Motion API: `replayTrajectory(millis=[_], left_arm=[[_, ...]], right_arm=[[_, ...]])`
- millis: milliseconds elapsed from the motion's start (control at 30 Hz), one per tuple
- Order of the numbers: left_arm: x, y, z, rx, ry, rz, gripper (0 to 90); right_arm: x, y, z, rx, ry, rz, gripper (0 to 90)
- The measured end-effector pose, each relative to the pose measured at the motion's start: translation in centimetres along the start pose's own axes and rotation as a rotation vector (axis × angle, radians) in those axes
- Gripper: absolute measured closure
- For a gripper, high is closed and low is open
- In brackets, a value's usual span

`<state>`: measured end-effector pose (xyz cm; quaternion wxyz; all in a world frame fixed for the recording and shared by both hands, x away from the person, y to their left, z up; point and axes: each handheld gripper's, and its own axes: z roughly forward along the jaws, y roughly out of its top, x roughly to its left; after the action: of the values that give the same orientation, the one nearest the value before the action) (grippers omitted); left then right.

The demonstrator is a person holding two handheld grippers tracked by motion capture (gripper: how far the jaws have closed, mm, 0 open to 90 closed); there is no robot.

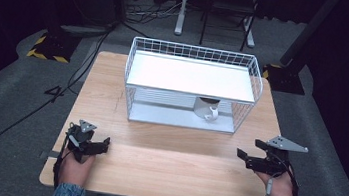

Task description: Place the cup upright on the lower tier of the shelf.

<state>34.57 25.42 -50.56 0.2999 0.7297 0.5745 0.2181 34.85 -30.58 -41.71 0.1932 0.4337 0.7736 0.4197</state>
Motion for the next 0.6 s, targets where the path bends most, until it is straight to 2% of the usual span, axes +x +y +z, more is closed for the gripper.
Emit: replayTrajectory(millis=[167,333,467,600], left_arm=[[0.0,0.0,0.0,0.0,0.0,0.0,12.2],[0.0,0.0,0.0,0.0,0.0,0.0,12.2],[0.0,0.0,0.0,0.0,0.001,0.0,12.2],[0.0,0.0,0.0,0.0,0.001,0.001,12.2]], right_arm=[[-0.2,-1.0,-0.2,0.047,0.006,-0.014,15.7],[-0.4,-2.5,0.0,0.081,0.022,-0.008,17.0],[-0.8,-3.5,0.4,0.086,0.029,0.003,17.0],[-1.1,-4.6,0.8,0.096,0.015,0.012,17.0]])
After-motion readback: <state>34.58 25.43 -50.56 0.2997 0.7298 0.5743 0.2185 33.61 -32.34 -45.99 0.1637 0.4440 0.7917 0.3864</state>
